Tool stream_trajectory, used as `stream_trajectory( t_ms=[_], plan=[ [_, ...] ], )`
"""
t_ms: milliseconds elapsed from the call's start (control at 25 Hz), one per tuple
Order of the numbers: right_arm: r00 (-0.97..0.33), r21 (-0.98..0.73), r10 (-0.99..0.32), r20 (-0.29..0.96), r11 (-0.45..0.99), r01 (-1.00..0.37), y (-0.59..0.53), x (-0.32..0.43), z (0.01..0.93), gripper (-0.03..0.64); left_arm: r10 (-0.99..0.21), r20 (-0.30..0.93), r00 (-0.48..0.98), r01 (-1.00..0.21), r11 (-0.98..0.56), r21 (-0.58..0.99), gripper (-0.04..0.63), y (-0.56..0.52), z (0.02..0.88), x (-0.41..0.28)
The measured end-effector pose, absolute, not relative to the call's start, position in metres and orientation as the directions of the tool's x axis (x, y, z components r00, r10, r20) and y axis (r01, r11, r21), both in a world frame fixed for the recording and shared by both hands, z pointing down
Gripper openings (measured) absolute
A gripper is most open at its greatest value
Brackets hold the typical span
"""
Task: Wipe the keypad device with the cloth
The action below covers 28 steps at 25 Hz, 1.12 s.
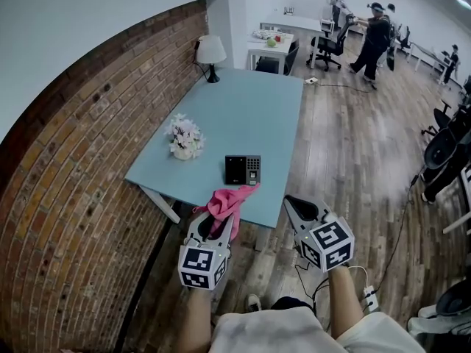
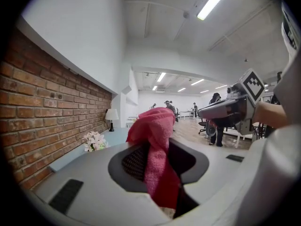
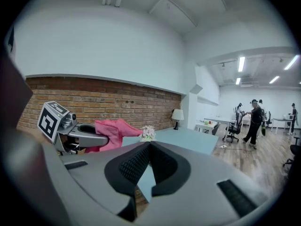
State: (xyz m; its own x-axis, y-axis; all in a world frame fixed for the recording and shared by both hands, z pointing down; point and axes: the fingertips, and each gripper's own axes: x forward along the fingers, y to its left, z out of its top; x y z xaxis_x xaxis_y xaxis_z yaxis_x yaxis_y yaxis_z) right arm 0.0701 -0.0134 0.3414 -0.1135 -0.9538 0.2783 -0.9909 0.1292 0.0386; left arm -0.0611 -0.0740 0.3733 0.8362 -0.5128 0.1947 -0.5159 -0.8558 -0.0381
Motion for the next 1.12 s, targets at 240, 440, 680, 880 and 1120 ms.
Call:
stream_trajectory(
  t_ms=[240, 440, 680, 880, 1120],
  plan=[
    [-0.097, 0.018, -0.95, 0.298, 0.107, -0.994, -0.033, 0.083, 0.352, -0.003, -0.507, 0.2, 0.838, -0.511, -0.859, -0.035, 0.13, -0.092, 0.376, -0.052],
    [-0.107, 0.007, -0.948, 0.3, 0.115, -0.993, -0.058, 0.094, 0.361, -0.003, -0.521, 0.214, 0.826, -0.524, -0.85, -0.045, 0.13, -0.116, 0.382, -0.047],
    [-0.147, 0.019, -0.937, 0.318, 0.161, -0.987, -0.094, 0.111, 0.366, -0.003, -0.551, 0.217, 0.805, -0.556, -0.83, -0.046, 0.13, -0.151, 0.38, -0.03],
    [-0.185, 0.004, -0.925, 0.331, 0.198, -0.98, -0.127, 0.127, 0.381, -0.003, -0.577, 0.224, 0.785, -0.58, -0.813, -0.06, 0.13, -0.183, 0.387, -0.013],
    [-0.219, -0.011, -0.902, 0.372, 0.232, -0.973, -0.174, 0.147, 0.406, 0.01, -0.59, 0.271, 0.761, -0.596, -0.8, -0.069, 0.13, -0.22, 0.408, 0.007]
  ],
)
